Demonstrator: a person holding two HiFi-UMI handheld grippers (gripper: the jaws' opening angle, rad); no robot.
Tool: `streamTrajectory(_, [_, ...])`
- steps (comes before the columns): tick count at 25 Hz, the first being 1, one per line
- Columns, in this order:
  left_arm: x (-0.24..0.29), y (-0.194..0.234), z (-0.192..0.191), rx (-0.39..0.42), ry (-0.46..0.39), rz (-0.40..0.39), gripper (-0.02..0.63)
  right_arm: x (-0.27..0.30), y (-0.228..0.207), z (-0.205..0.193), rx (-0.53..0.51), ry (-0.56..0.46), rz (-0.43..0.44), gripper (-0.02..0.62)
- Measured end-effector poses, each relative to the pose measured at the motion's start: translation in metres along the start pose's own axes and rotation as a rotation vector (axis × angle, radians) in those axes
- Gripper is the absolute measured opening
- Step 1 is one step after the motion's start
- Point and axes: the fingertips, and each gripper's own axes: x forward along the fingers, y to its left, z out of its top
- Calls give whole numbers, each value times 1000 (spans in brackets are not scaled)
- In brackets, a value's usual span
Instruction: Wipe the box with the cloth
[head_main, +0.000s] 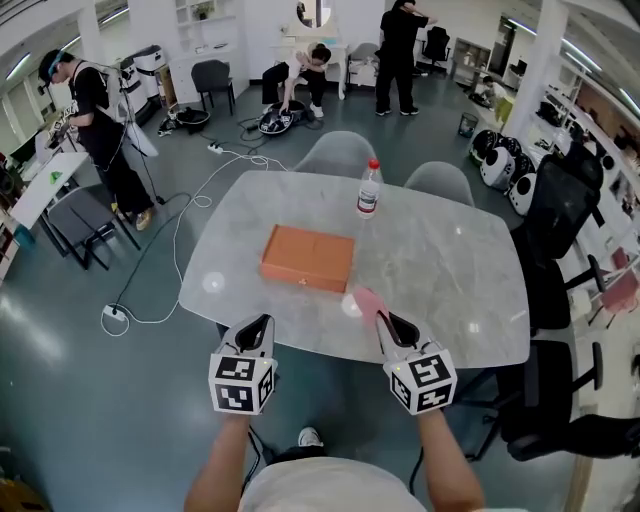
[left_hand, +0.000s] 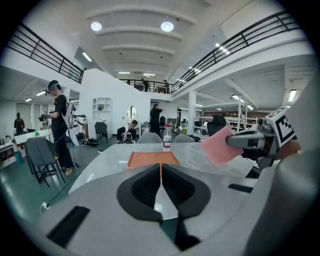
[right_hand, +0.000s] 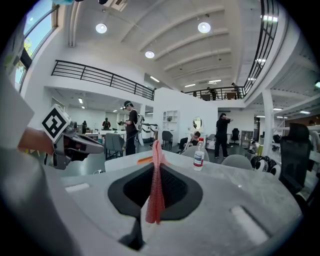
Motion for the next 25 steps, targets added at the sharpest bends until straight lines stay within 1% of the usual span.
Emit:
streamTrajectory(4, [24, 9, 7, 2, 4, -31, 15, 20, -13, -3, 23, 21, -23, 18])
streamTrajectory(8, [45, 18, 14, 16, 10, -61, 15, 41, -29, -4, 47, 31, -67, 18])
streamTrajectory(13, [64, 24, 13, 18, 31, -71, 15, 60, -50, -12, 62, 49, -105, 18])
streamTrajectory(19, [96, 24, 14, 30, 55, -62, 15, 92, -82, -26, 83, 67, -102, 18])
streamTrajectory(25, [134, 20, 18, 16, 73, -26, 15, 131, -119, -44, 108, 94, -63, 18])
